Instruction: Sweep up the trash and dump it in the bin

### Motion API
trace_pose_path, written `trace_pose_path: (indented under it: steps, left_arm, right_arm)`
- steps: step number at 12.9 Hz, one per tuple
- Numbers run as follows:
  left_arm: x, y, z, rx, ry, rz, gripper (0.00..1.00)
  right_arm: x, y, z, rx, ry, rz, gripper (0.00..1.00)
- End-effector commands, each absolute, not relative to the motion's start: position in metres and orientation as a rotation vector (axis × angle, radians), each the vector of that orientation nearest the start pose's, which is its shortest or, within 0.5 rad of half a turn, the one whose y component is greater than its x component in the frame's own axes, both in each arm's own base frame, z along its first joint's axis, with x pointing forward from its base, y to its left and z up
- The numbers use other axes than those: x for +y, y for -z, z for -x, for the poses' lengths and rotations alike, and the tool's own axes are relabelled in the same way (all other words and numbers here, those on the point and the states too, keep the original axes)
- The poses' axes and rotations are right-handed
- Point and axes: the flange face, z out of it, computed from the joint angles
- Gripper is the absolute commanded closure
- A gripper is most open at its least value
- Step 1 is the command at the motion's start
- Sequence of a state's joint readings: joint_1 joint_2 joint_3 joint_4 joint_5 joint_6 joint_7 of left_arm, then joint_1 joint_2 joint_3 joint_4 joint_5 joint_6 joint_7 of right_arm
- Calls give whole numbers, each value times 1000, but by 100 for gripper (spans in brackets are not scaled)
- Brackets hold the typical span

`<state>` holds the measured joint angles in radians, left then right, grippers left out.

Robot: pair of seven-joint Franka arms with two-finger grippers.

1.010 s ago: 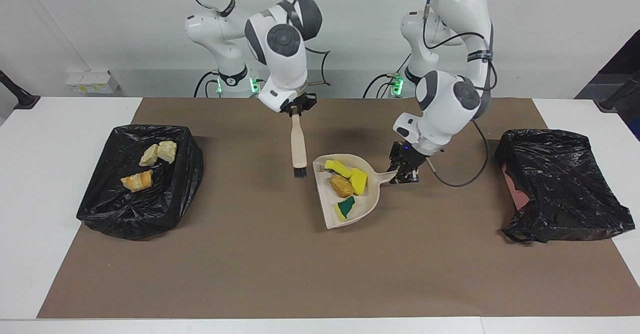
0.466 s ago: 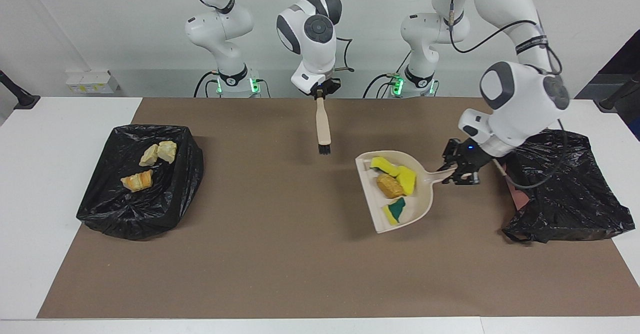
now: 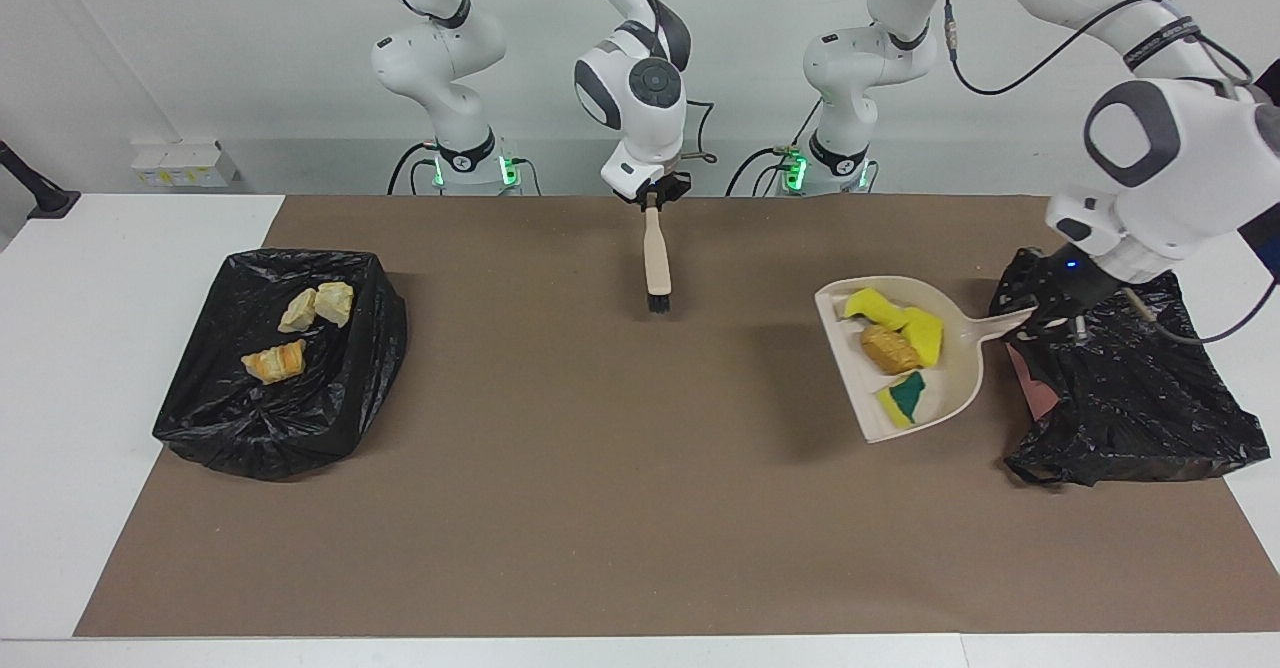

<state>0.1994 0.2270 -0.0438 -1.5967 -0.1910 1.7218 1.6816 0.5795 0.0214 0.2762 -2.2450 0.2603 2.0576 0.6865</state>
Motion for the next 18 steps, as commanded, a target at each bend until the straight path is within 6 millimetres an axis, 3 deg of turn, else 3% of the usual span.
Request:
trace_pose_path:
  steps: [1, 3, 5, 7, 9, 11, 14, 18]
  left_arm:
    - [142, -502, -608, 2275, 167, 2421, 100]
    - [194, -506, -594, 2224, 150, 2435, 100]
    - [242, -510, -578, 2159, 124, 2447, 100]
    - [285, -522, -566, 2080, 100, 2430, 100]
    - [311, -530, -562, 2001, 57, 2397, 100]
    - [335, -532, -556, 1930, -20, 2351, 100]
    - [335, -534, -563, 1934, -271, 2195, 100]
    - [297, -545, -588, 1934, -507, 1975, 100]
  right_arm:
    - [385, -334, -316, 11, -489, 3079, 74]
    - [384, -328, -313, 2, -470, 3076, 71]
    - [383, -322, -313, 6, -487, 3081, 50]
    - [384, -322, -320, -14, -474, 3092, 0]
    - [384, -329, -342, -35, -397, 3110, 0]
    - [369, -349, -385, 23, -297, 3107, 0]
    - [335, -380, -432, 120, -159, 3105, 0]
    - [263, -423, -499, 175, -8, 3091, 0]
